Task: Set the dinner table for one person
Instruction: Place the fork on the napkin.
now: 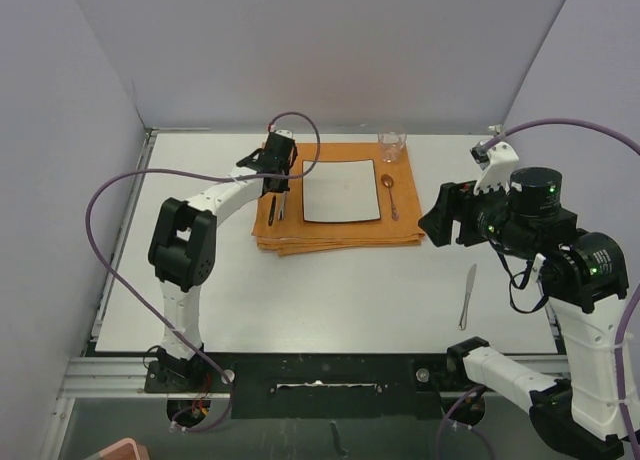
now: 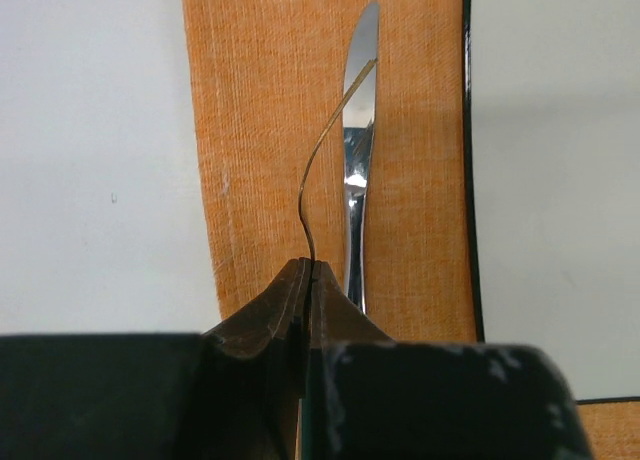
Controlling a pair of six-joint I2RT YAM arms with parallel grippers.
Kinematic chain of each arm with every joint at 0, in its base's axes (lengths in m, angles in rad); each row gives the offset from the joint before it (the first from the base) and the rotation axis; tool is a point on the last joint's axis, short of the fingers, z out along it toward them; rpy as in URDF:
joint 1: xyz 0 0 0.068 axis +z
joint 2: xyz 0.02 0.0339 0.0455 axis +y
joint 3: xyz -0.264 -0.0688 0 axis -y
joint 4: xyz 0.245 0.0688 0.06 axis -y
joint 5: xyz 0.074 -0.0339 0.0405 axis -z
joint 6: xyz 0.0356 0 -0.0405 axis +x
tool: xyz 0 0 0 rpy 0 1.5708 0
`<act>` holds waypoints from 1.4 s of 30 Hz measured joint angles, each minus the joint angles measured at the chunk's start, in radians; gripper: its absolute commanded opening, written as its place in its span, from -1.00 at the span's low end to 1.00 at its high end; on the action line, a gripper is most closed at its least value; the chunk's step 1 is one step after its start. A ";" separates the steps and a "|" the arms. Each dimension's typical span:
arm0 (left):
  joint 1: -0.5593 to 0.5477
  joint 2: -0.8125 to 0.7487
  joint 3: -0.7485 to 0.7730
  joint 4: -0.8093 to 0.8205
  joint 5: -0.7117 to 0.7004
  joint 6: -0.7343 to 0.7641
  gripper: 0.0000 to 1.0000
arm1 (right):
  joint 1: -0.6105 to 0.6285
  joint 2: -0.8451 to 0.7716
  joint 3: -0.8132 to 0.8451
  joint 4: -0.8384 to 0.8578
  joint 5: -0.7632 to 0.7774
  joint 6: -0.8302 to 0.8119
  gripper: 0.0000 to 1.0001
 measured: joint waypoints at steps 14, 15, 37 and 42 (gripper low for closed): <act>0.088 0.164 0.186 0.028 0.042 -0.010 -1.00 | 0.000 0.035 0.000 0.000 0.016 0.021 0.43; 0.090 0.174 0.186 0.027 0.044 -0.012 -1.00 | 0.000 0.041 0.000 0.000 0.016 0.021 0.43; 0.068 0.208 0.115 0.095 0.076 -0.051 -1.00 | 0.000 0.156 0.051 0.016 0.018 0.009 0.43; 0.068 0.208 0.101 0.124 0.069 -0.060 -0.17 | 0.000 0.167 0.073 0.016 0.018 -0.002 0.47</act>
